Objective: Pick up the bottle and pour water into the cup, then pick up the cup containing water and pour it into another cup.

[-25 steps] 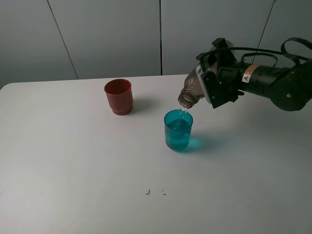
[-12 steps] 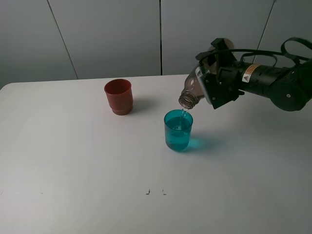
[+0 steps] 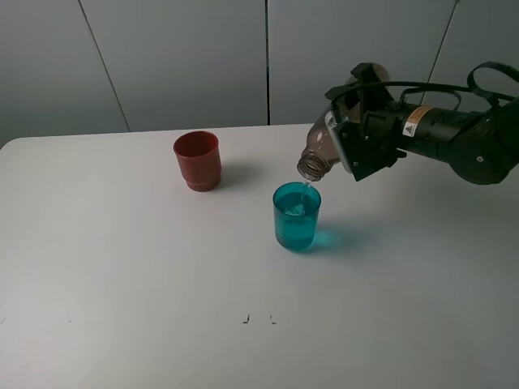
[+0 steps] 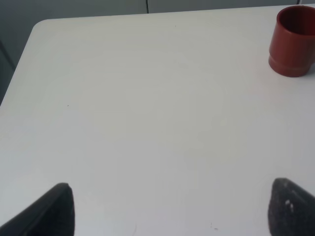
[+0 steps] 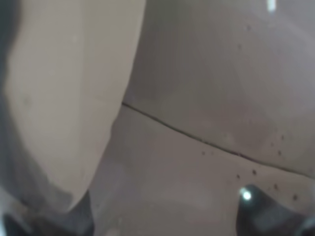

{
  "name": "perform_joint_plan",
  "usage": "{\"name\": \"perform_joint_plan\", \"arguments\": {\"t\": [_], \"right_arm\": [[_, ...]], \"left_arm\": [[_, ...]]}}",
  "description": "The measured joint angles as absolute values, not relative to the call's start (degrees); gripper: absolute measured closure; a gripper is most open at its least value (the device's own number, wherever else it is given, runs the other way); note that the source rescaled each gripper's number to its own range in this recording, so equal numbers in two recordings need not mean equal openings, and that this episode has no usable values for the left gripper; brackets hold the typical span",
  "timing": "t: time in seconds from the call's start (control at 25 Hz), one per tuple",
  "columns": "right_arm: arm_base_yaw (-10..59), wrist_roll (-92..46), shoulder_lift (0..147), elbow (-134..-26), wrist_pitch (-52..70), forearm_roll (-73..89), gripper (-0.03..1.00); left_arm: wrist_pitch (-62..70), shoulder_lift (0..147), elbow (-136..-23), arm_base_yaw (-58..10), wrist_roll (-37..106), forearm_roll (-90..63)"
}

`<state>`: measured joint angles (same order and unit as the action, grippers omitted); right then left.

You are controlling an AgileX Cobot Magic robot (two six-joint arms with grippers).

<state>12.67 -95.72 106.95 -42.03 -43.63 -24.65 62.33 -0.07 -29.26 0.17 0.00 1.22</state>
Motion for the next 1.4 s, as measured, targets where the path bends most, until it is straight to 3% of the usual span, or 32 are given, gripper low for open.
{"name": "perform_joint_plan", "arguments": {"t": [0.56,1.4], "right_arm": [[12.67,-79.29,106.95,-42.15,-40.63,-28.14,0.96],[10.82,-25.61,106.95,-42.15,-39.68,-25.39,0.96]], "left_arm": [[62.33,-0.07,-29.26,0.17,0.00,1.22],[62.33,-0.07,-29.26,0.17,0.00,1.22]]}}
